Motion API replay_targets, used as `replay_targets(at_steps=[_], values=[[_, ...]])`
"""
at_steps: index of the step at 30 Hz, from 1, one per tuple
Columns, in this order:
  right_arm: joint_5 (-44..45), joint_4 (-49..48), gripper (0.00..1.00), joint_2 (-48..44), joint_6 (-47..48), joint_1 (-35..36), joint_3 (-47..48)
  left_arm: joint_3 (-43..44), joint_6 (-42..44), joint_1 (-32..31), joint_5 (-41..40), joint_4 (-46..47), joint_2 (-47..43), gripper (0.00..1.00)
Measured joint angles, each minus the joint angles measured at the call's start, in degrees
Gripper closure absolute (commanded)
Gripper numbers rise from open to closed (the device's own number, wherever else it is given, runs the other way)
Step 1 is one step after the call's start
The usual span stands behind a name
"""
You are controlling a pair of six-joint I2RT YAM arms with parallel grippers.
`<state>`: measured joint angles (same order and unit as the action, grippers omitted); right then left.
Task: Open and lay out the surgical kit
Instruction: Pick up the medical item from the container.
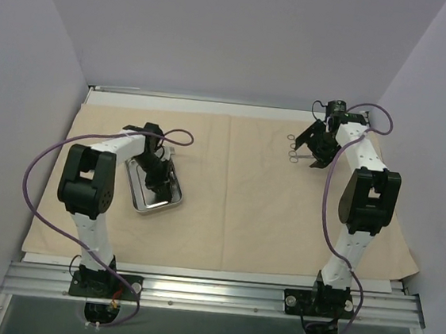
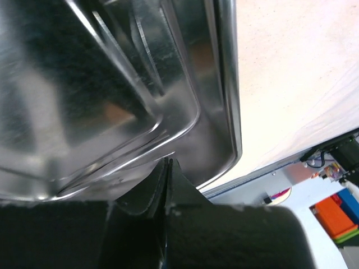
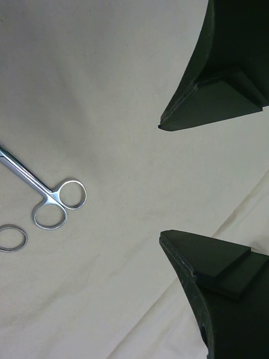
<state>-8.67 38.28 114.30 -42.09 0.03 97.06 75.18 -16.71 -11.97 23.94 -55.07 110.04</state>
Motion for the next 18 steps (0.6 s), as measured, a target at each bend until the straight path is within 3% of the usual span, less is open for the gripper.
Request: replay_targets(at_steps=[13, 18], values=[[-0.4, -0.4, 0.27, 0.0, 0.0, 0.0, -0.2, 1.7, 2.3, -1.1, -0.2, -2.7, 6.6, 0.98], [-0.4, -0.4, 0.27, 0.0, 0.1, 0.0, -0.2, 3.6, 0.5, -1.5, -5.4, -3.7, 6.6, 0.98]])
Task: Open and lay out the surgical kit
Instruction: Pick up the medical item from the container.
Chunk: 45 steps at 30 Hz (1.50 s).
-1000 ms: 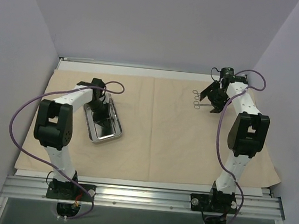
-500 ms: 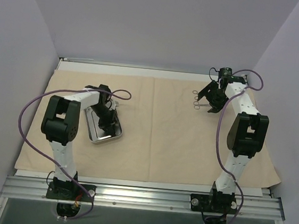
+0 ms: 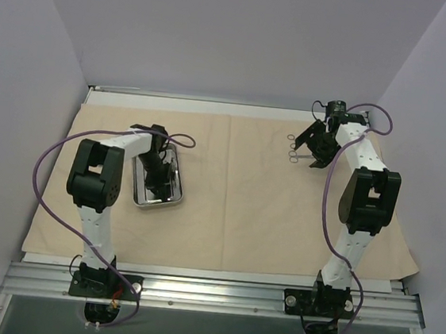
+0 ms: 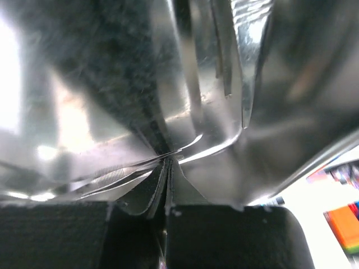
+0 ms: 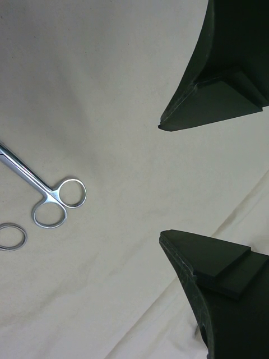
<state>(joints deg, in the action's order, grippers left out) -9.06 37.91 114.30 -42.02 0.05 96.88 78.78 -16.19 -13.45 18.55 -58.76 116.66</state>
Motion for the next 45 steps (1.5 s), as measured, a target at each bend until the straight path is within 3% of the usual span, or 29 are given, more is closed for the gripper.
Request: replay_targets(at_steps=[7, 15, 18, 19, 21, 31, 45], values=[[-0.1, 0.0, 0.27, 0.0, 0.0, 0.4, 0.0, 2.0, -3.2, 0.0, -9.5, 3.4, -2.7, 0.98], [-0.5, 0.0, 0.27, 0.0, 0.1, 0.4, 0.0, 6.8, -5.4, 0.1, -14.1, 6.4, -2.9, 0.97], [-0.7, 0.0, 0.27, 0.0, 0.2, 0.4, 0.0, 7.3, -5.4, 0.1, -14.7, 6.3, -2.9, 0.78], [-0.8, 0.0, 0.27, 0.0, 0.2, 0.4, 0.0, 7.3, -5.3, 0.1, -14.8, 6.3, -2.9, 0.51], [-1.0, -0.1, 0.27, 0.0, 0.2, 0.5, -0.1, 7.2, -4.7, 0.1, -14.9, 5.9, -3.3, 0.46], [-2.6, -1.1, 0.27, 0.0, 0.1, 0.8, -3.5, 2.6, -1.3, -0.3, -15.3, 5.2, -8.0, 0.38], [-3.9, -2.3, 0.27, 0.0, 0.1, 0.8, -4.7, -0.7, -1.1, -4.9, -19.6, 5.3, -6.2, 0.43]])
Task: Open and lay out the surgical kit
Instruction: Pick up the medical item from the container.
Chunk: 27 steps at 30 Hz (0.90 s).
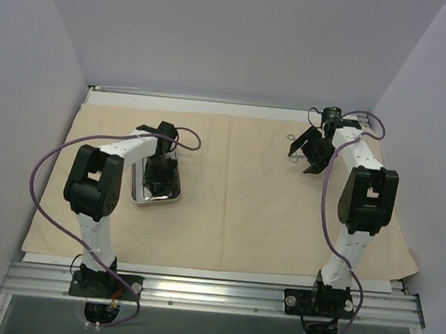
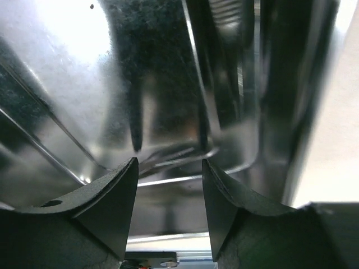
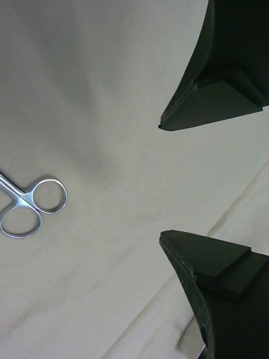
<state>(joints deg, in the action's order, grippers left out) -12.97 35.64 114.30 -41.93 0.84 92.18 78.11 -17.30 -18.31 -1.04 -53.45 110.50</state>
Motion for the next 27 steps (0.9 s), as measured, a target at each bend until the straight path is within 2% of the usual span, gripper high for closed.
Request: replay_targets(at_steps=[8, 17, 23, 27], values=[[-0.6, -0.5, 0.27, 0.0, 0.0, 0.0, -0.4, -1.0, -0.2, -0.2, -1.8, 0.0, 1.3, 0.47], [-1.0, -1.0, 0.27, 0.0, -0.2, 0.0, -1.1, -1.0, -0.6, -0.4, -3.1, -0.3, 1.5, 0.75], [-1.3, -1.2, 0.27, 0.0, -0.2, 0.0, -1.4, 2.5, 0.3, -0.6, -6.6, -0.8, 3.5, 0.95], [-1.5, -1.2, 0.27, 0.0, -0.2, 0.0, -1.4, 5.3, 0.6, -0.5, -9.7, -0.9, 4.9, 0.98]])
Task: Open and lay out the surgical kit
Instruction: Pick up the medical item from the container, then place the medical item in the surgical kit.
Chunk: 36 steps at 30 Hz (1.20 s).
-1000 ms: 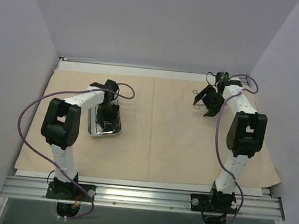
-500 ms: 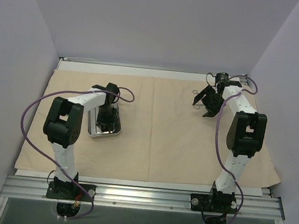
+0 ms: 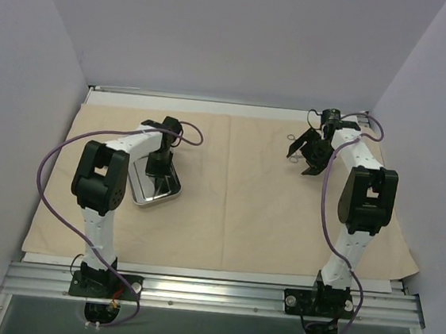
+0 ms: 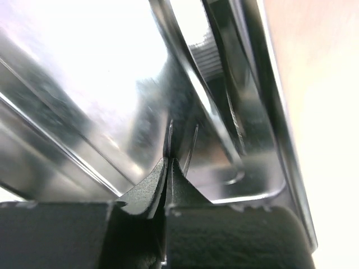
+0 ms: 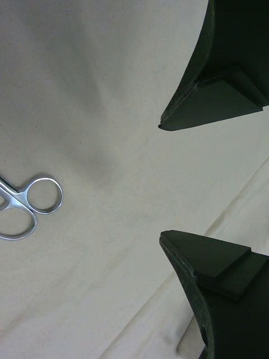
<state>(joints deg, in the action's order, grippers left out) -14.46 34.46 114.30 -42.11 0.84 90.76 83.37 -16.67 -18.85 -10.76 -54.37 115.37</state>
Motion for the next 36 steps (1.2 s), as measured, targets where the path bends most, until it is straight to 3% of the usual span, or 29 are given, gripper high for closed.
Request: replay_targets(at_steps=[12, 16, 21, 26, 31, 32, 36], values=[[-1.1, 0.0, 0.26, 0.0, 0.2, 0.0, 0.2, 8.5, 0.8, 0.7, -3.7, -2.3, 1.0, 0.98], [-4.7, -0.9, 0.27, 0.0, 1.7, 0.7, 2.0, 13.1, 1.1, 2.0, -1.2, -5.1, 1.0, 0.98], [-15.6, -10.4, 0.27, 0.0, 6.1, 4.8, 3.2, 16.3, 1.2, 5.7, 15.0, -4.8, -0.9, 0.98], [-29.7, -26.5, 0.28, -0.2, 5.6, 9.8, -0.9, 16.2, -1.1, 7.4, 34.4, -0.2, -3.6, 0.98], [-40.9, -47.8, 0.37, -0.6, -2.7, 13.2, -8.0, 12.9, -8.0, 6.8, 52.6, 11.5, -5.3, 0.98], [-42.5, -52.2, 0.46, -0.6, -5.4, 13.6, -9.1, 12.0, -9.8, 6.8, 55.7, 14.3, -5.4, 0.98], [-46.9, -70.1, 0.47, -0.6, -17.0, 15.1, -13.0, 7.5, -17.9, 6.7, 64.3, 25.4, -6.1, 0.98]])
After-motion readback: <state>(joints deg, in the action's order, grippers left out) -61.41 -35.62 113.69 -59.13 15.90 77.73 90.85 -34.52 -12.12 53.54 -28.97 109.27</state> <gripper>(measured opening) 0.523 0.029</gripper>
